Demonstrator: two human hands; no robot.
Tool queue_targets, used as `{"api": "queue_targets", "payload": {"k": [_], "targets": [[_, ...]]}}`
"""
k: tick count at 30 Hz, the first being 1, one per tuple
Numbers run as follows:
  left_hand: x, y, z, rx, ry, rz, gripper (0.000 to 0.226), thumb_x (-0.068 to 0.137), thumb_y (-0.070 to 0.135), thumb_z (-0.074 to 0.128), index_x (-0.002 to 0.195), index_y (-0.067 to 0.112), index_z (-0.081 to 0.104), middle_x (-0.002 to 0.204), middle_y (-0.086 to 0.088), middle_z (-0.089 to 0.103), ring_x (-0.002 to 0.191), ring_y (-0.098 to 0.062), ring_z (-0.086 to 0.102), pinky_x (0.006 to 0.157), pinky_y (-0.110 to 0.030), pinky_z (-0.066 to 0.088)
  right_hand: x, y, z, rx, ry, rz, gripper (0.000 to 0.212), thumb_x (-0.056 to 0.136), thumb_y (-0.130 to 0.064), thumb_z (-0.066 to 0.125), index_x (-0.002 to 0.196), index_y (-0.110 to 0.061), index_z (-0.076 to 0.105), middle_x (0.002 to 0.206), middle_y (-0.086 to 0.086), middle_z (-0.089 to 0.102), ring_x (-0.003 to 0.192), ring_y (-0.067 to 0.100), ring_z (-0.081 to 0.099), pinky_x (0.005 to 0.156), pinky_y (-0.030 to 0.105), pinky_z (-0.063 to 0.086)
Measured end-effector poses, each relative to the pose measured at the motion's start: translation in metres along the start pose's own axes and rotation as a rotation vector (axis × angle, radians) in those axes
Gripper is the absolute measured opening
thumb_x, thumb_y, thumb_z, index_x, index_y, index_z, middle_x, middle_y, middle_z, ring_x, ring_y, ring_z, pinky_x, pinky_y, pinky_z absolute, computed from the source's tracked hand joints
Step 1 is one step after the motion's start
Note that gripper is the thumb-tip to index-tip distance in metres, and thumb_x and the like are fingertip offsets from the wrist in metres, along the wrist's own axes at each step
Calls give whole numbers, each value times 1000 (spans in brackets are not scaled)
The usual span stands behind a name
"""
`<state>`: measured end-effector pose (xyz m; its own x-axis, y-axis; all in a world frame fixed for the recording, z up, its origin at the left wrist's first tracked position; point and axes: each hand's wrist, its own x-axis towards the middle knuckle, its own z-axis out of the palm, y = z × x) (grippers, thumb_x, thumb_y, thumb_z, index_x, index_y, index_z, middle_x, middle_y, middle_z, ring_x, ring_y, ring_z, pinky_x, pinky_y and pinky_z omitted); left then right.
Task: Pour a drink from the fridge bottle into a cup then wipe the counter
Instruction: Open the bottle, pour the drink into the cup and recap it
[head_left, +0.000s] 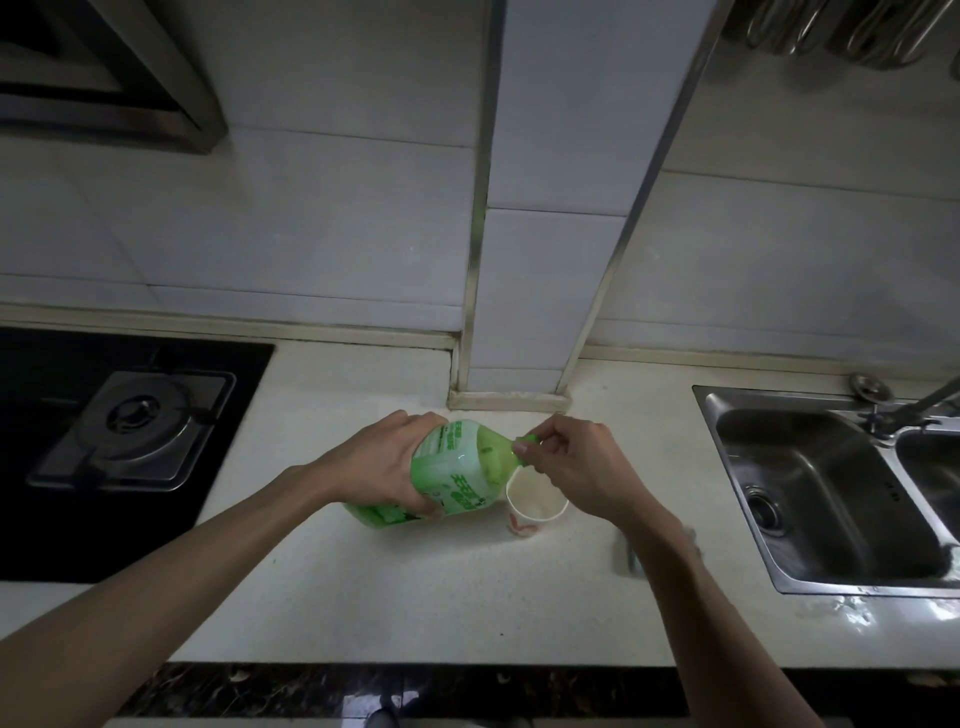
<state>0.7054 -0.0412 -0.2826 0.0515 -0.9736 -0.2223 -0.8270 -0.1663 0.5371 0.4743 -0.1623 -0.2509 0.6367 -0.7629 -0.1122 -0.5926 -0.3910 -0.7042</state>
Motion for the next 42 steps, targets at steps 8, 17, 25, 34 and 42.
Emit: {"api": "queue_targets", "payload": {"k": [8, 17, 25, 34, 42], "targets": [[-7, -1, 0, 7, 7, 14, 87, 60, 52, 85, 132, 35, 40, 109, 15, 48, 106, -6, 41, 80, -22, 42, -5, -7, 24, -323, 93, -5, 67, 97, -59, 28, 65, -10, 61, 60, 4, 62, 54, 19, 58, 56, 32, 47], [-21, 0, -17, -308, -54, 35, 82, 55, 39, 92, 125, 40, 49, 111, 15, 61, 101, -2, 60, 81, -24, 55, 5, -31, 13, -478, 388, -402, 54, 99, -44, 24, 52, -22, 40, 42, -8, 34, 34, 9, 28, 40, 18, 22], [-21, 12, -6, -116, 223, 55, 93, 54, 50, 88, 134, 35, 42, 114, 17, 53, 103, -11, 43, 77, -27, 42, 11, -56, 4, -360, 139, 169, 68, 99, -59, 23, 61, -11, 51, 63, 2, 46, 66, 24, 49, 66, 32, 36], [-32, 12, -30, -562, -156, 36, 78, 60, 26, 94, 125, 39, 53, 112, 18, 69, 103, -3, 67, 85, -30, 59, 10, -44, -13, -546, 294, -589, 54, 100, -40, 28, 53, -17, 39, 45, -6, 36, 37, 18, 32, 44, 24, 24], [-27, 17, -3, -256, 141, 1, 93, 55, 47, 90, 134, 36, 44, 111, 17, 52, 107, -10, 50, 84, -31, 46, 22, -51, 5, -480, 182, 142, 40, 94, -27, 32, 64, -3, 45, 60, 8, 45, 51, 18, 35, 49, 28, 22]]}}
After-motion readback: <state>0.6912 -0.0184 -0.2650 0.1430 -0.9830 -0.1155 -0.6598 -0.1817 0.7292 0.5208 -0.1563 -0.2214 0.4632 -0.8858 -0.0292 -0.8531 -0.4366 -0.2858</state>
